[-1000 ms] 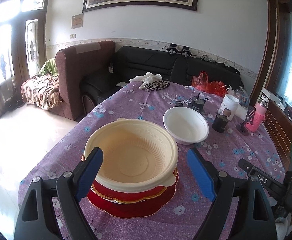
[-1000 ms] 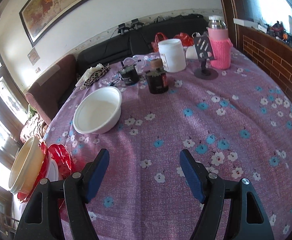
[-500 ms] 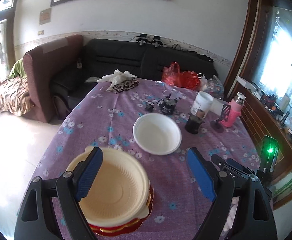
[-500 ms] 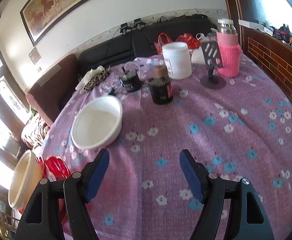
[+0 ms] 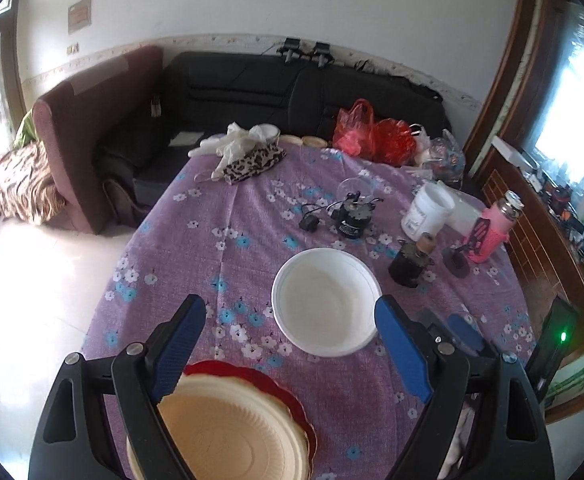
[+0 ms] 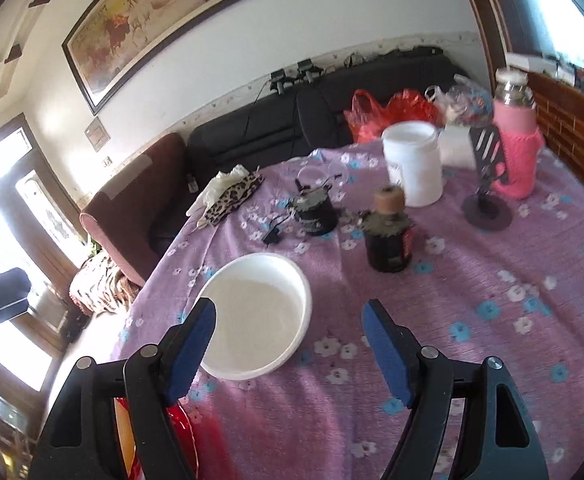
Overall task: Organize plates and bowls
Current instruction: 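Move both grippers to the large white bowl on the table, then grasp the white bowl rim with the right gripper and lift it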
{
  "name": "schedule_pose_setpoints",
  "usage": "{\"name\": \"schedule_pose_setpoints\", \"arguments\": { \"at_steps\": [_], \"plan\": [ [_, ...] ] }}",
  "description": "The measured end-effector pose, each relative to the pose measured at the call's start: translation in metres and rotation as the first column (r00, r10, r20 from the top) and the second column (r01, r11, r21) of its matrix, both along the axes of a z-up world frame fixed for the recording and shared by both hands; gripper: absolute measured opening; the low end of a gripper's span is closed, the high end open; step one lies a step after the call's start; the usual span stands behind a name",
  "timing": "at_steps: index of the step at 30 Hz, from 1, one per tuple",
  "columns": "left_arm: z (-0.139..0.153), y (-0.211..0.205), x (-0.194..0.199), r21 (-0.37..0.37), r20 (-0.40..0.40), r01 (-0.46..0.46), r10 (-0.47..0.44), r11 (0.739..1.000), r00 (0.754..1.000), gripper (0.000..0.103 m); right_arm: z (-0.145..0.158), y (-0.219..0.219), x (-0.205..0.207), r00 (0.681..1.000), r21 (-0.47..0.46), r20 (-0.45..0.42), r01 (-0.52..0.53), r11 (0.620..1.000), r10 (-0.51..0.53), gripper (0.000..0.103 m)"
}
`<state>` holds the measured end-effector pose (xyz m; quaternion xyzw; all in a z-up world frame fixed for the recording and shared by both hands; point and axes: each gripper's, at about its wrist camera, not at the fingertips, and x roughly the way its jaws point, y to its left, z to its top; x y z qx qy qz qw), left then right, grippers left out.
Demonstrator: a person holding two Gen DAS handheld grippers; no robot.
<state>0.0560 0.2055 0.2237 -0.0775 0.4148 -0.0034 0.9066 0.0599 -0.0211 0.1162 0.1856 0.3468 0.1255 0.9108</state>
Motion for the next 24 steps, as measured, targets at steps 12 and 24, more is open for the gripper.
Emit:
{"name": "schedule_pose_setpoints", "arguments": {
  "at_steps": [12, 24],
  "plan": [
    [-0.066, -0.012, 0.11, 0.088, -0.188, -0.017, 0.034, 0.996, 0.982, 0.086, -0.066, 0.003, 0.055, 0.995, 0.111, -0.1, -0.007, 0.994, 0.018, 0.08],
    [-0.135, -0.03, 0.169, 0.156, -0.425, 0.027, 0.042, 0.987, 0.904, 0.086, -0.091, 0.007, 0.069, 0.984, 0.102, -0.171, -0.032, 0.994, 0.049, 0.074]
  ]
}}
